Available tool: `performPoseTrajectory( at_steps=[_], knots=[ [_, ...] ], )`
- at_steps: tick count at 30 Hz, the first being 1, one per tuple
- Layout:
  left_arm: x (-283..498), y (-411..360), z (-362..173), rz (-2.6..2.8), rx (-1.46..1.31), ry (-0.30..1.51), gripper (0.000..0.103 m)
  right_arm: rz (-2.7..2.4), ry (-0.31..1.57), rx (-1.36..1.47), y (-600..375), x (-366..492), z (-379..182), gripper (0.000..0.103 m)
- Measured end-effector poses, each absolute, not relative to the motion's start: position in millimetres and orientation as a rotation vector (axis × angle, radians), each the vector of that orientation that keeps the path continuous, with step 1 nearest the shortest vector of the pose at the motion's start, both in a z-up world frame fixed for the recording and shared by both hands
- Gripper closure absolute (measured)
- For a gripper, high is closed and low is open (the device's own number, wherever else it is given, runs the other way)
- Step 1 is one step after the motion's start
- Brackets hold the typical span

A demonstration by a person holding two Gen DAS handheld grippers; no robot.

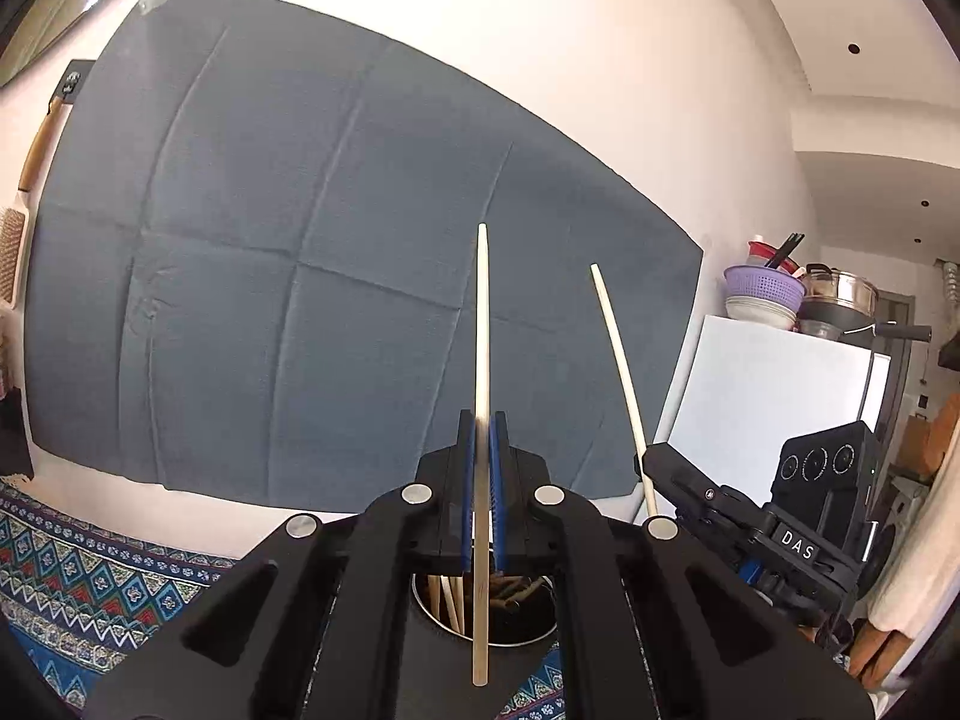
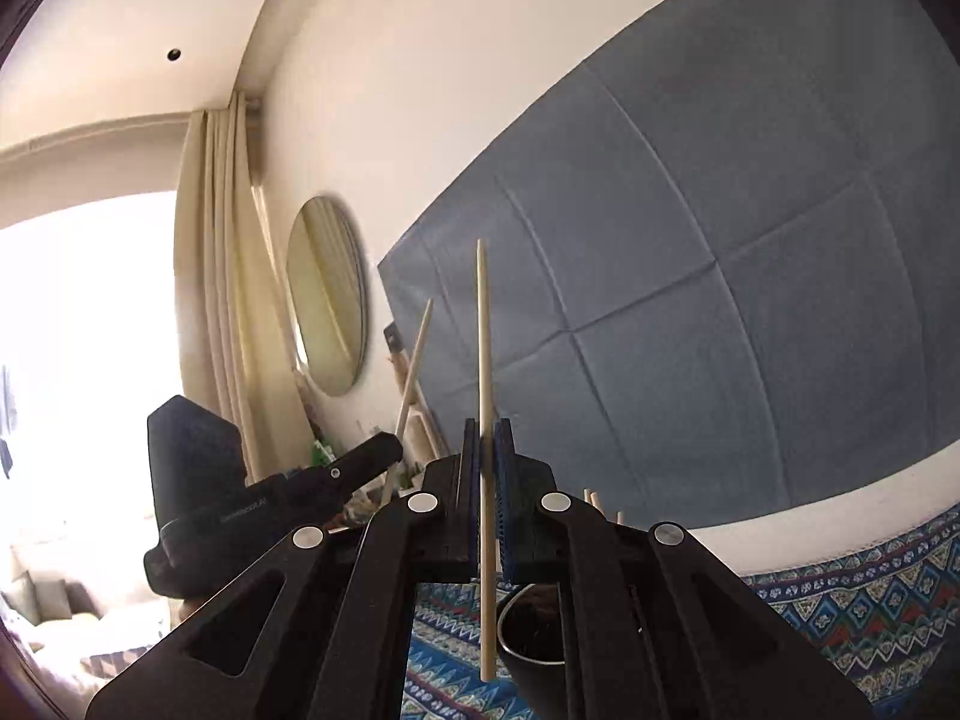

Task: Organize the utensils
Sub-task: 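Lift a stick in the right gripper over the cup while the left gripper carries one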

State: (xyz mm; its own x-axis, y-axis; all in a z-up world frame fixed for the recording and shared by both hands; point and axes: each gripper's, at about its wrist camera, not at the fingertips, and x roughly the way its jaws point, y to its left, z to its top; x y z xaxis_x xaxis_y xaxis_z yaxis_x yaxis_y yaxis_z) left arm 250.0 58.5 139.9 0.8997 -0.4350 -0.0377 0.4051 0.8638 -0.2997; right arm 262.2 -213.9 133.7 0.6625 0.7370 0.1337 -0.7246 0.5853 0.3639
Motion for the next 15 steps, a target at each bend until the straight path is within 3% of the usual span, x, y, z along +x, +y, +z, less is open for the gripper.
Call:
performPoseTrajectory(
  at_steps=[15],
  knots=[
    [289,26,103,-0.482,-0.246,0.037,0.098,0.743,0.026,0.415,-197,310,96,0.098]
  ],
)
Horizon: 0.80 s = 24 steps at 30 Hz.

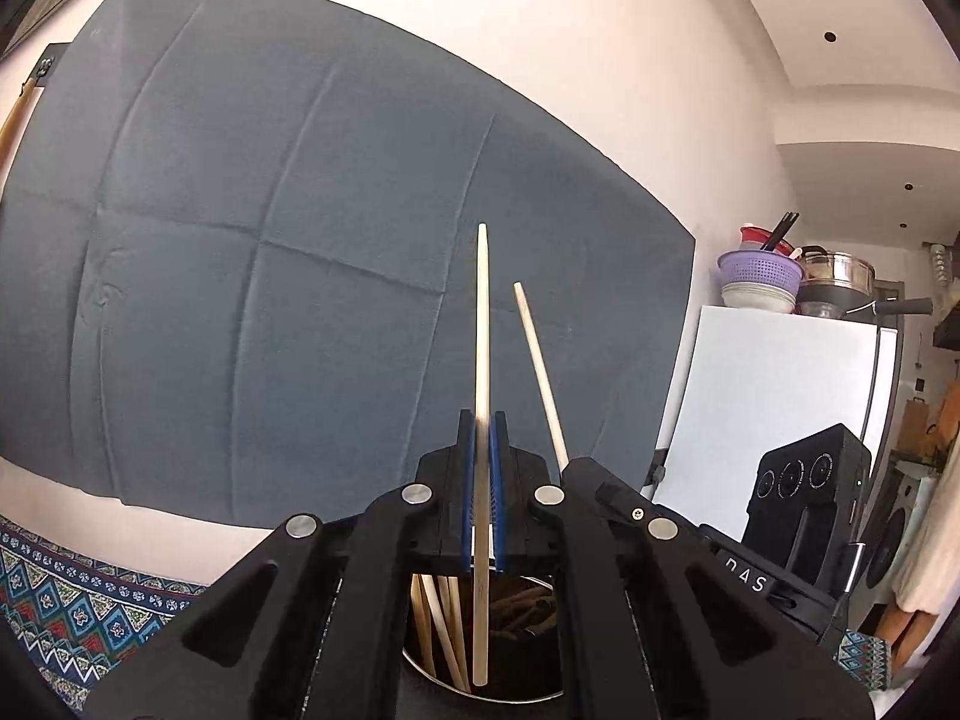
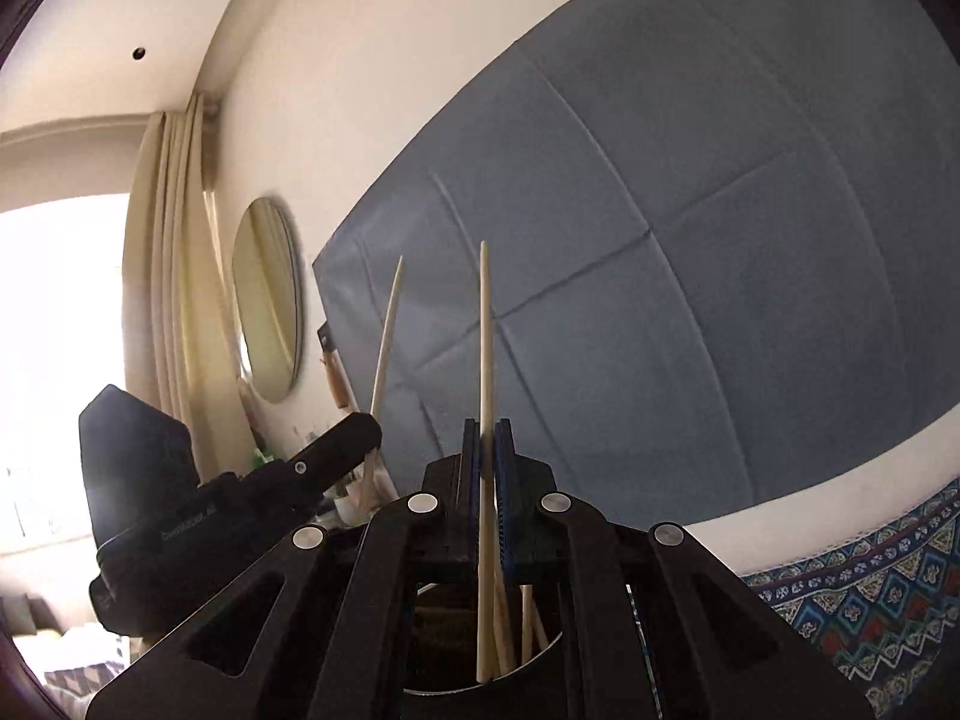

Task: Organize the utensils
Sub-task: 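Lift a stick in the right gripper over the cup while the left gripper carries one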

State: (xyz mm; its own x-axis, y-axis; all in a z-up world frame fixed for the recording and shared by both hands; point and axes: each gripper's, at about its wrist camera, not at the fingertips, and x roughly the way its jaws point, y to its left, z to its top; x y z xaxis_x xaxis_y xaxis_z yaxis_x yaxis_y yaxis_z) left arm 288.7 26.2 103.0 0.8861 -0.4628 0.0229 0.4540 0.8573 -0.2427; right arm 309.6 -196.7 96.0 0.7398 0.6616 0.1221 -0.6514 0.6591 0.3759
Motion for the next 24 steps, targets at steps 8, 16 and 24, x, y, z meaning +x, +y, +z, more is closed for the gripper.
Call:
performPoseTrajectory(
  at_steps=[8,16,24],
  knots=[
    [297,20,82,-0.478,-0.239,0.019,0.098,0.727,-0.005,0.396,-189,315,94,0.098],
    [302,22,69,-0.476,-0.235,0.042,0.098,0.714,-0.016,0.485,-188,328,76,0.098],
    [303,32,66,-0.473,-0.286,0.057,0.098,0.747,-0.025,0.579,-195,333,75,0.098]
  ],
)
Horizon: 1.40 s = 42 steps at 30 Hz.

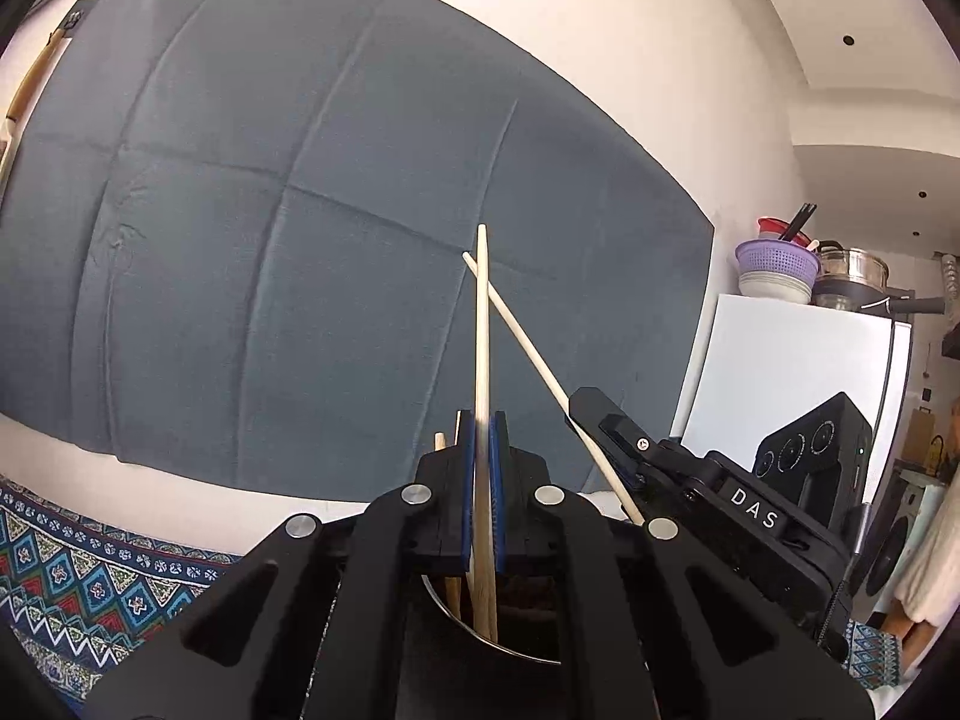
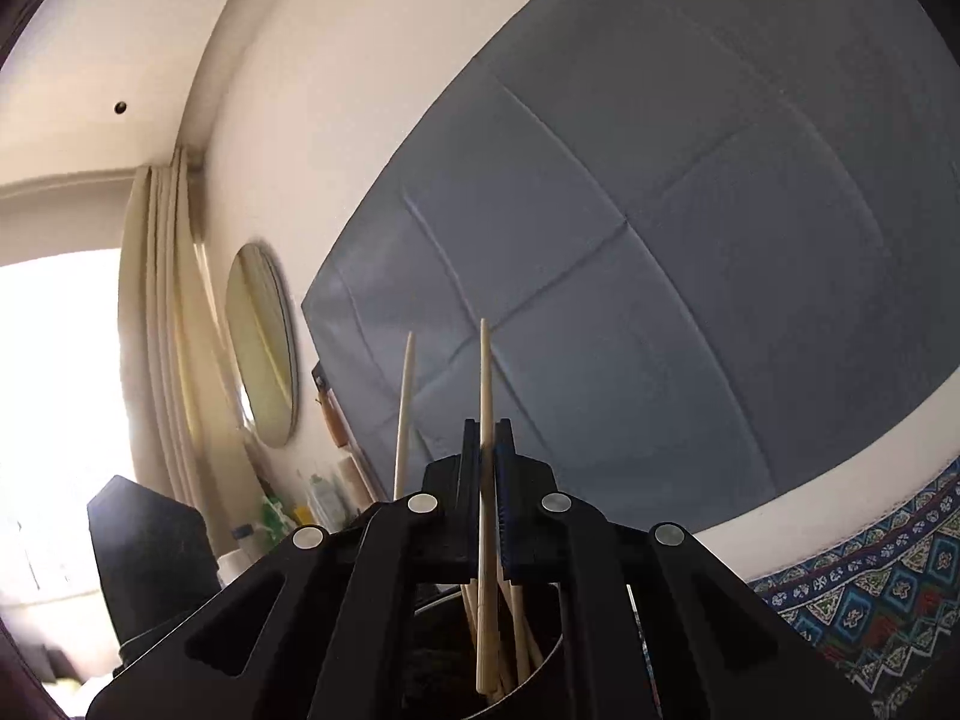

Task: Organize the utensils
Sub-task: 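Lift a stick in the right gripper over the cup while the left gripper carries one, then open the right gripper into the cup while the left gripper releases its stick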

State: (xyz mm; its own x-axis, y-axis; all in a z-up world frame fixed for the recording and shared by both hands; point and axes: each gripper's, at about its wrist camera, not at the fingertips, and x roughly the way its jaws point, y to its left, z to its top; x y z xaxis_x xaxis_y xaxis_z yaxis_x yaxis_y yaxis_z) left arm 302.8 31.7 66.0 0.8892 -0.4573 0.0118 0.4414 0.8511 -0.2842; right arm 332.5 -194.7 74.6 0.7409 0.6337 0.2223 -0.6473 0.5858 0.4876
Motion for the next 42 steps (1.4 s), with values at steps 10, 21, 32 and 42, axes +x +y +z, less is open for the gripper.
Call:
performPoseTrajectory(
  at_steps=[10,21,32,42],
  knots=[
    [303,35,64,-0.504,-0.304,0.072,0.098,0.810,-0.003,0.674,-195,334,69,0.098],
    [302,47,64,-0.525,-0.375,0.070,0.088,0.807,0.020,0.648,-190,331,69,0.098],
    [299,58,76,-0.450,-0.333,0.061,0.071,0.748,0.367,0.389,-223,286,122,0.098],
    [296,58,82,-0.450,-0.301,0.054,0.064,0.634,0.749,0.143,-201,255,136,0.098]
  ],
)
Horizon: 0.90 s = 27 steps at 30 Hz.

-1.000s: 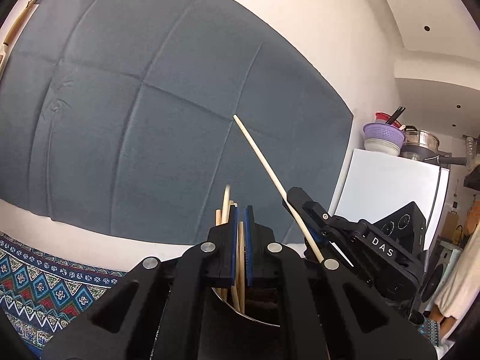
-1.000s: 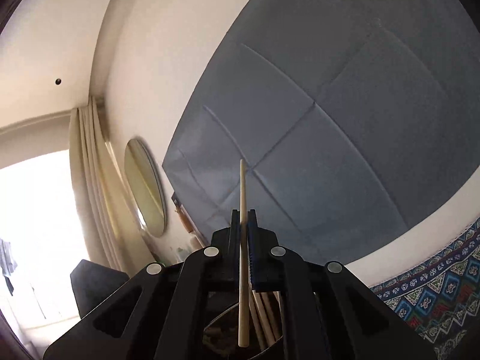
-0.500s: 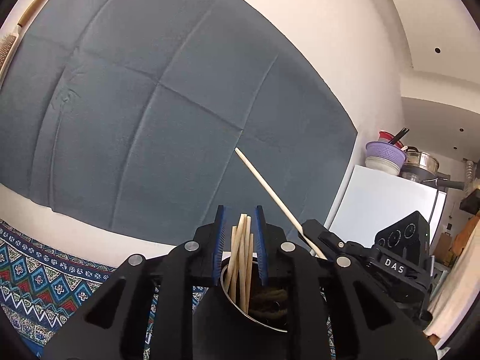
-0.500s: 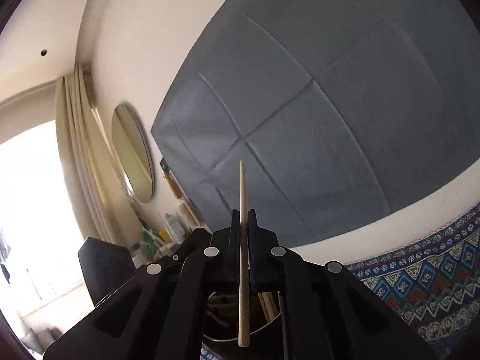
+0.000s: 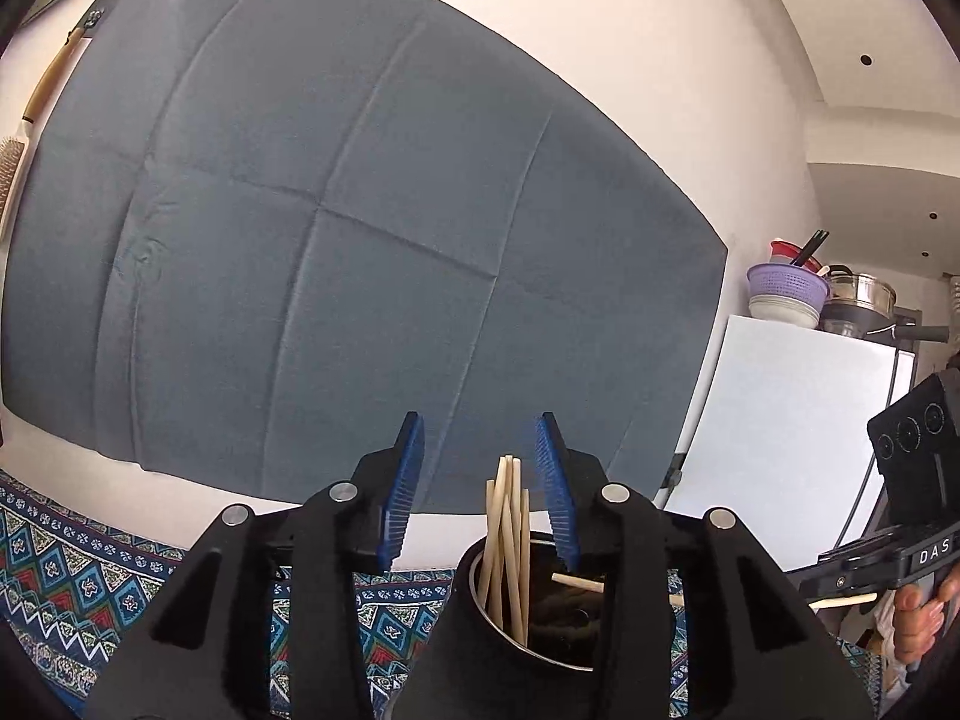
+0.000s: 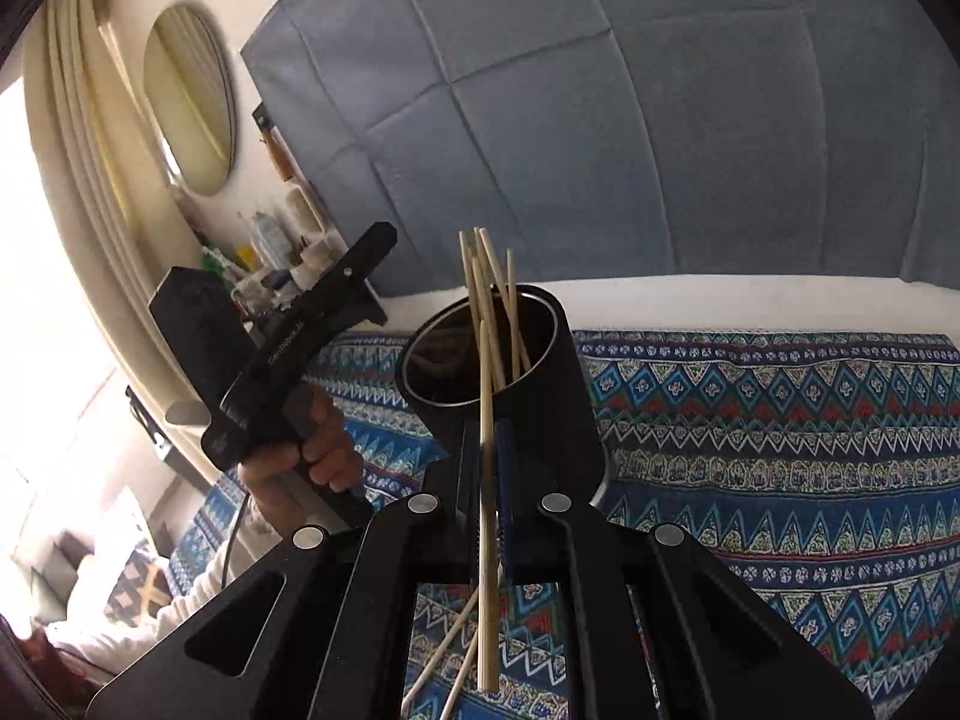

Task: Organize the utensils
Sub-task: 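Open the right gripper into the cup while the left gripper releases its stick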

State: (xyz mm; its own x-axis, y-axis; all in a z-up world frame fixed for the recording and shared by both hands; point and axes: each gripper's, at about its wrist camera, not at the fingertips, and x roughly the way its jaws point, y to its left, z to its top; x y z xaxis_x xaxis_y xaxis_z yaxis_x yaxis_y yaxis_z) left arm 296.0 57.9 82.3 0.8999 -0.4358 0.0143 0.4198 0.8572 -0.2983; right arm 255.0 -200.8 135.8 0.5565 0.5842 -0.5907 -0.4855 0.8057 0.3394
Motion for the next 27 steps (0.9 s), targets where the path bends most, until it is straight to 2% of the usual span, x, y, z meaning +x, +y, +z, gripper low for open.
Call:
performPoseTrajectory(
  at_steps=[4,7,16,20,21,23,25,27],
  knots=[
    [297,58,83,-0.459,-0.306,0.061,0.060,0.578,0.851,-0.001,-179,267,139,0.098],
    [297,60,84,-0.465,-0.313,0.061,0.060,0.527,0.853,-0.078,-167,280,145,0.098],
    [299,61,84,-0.481,-0.324,0.074,0.059,0.482,0.843,-0.067,-153,325,152,0.098],
    [300,57,83,-0.484,-0.308,0.083,0.059,0.466,0.788,-0.041,-152,338,162,0.093],
    [300,56,83,-0.487,-0.305,0.084,0.059,0.477,0.772,-0.020,-153,339,164,0.089],
    [299,55,83,-0.489,-0.300,0.082,0.059,0.492,0.749,0.019,-157,338,168,0.066],
    [299,53,84,-0.494,-0.291,0.085,0.059,0.491,0.713,0.027,-163,334,171,0.063],
    [300,50,83,-0.486,-0.282,0.093,0.056,0.491,0.696,0.041,-169,329,172,0.052]
  ],
)
